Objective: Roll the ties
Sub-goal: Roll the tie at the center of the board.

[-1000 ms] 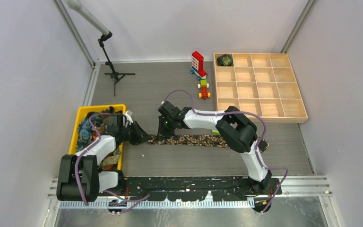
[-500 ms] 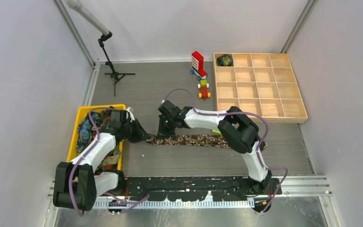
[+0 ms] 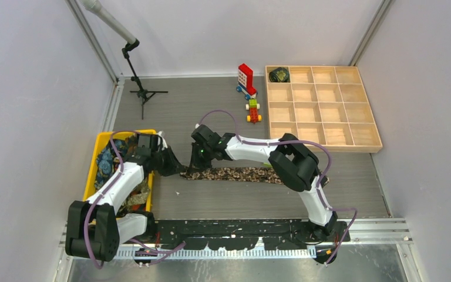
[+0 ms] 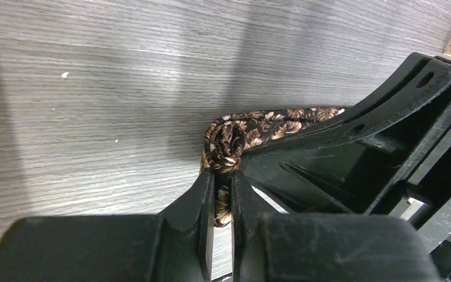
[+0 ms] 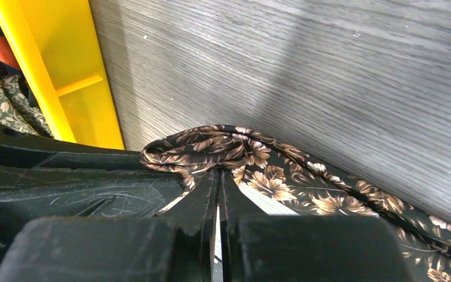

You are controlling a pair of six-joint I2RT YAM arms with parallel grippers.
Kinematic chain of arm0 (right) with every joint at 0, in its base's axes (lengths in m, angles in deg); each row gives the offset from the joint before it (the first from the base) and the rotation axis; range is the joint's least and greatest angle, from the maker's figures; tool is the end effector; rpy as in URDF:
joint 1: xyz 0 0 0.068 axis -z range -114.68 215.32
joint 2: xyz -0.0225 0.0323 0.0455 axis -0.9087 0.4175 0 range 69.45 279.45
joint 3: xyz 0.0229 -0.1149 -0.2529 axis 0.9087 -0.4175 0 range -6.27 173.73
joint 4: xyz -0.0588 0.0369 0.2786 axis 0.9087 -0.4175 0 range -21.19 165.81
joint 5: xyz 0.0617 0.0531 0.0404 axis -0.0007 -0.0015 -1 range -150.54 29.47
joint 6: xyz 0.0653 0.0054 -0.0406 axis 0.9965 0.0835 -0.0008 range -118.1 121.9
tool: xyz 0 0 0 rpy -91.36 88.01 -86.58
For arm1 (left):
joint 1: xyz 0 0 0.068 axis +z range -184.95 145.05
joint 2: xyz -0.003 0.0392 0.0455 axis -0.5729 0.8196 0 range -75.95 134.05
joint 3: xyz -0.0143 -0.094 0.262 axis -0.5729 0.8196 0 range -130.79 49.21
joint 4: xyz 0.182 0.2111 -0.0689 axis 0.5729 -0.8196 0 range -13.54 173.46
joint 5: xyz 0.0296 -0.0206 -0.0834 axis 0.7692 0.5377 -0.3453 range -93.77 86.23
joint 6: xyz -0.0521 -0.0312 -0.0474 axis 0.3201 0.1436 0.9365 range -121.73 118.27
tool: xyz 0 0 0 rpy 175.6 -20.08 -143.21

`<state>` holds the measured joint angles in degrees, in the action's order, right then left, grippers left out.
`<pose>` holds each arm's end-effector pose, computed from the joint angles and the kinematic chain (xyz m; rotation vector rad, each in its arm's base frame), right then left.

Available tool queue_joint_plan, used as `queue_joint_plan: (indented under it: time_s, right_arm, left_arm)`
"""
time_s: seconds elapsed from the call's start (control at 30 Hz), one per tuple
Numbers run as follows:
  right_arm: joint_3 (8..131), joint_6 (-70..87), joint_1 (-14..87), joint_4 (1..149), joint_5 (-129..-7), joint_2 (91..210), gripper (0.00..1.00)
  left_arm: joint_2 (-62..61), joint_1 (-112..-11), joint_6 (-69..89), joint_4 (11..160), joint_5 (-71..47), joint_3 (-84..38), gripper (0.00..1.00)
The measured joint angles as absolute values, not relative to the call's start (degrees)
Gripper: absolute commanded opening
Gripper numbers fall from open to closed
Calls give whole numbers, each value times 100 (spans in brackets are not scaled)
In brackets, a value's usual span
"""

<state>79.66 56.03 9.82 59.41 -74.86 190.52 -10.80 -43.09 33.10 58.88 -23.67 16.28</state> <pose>0.2709 0.4230 0.1296 -0.1554 2.7807 0.9943 0.2374 -0.0566 0.1507 -0.4745 2.5975 -0.7183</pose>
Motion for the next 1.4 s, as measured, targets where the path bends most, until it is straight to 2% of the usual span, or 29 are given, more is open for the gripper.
queue_joint_plan:
  time_s: [0.73,1.4]
  right_arm:
    - [8488,5854,982,6212,-7849,19706,9]
    - [8491,5913,997,6173,-7899,19785,9]
  left_arm:
    - [-949,-4377,2978,5285,-1866,1127,0]
    - [-388,-5074,3000,5322,-1176,959,0]
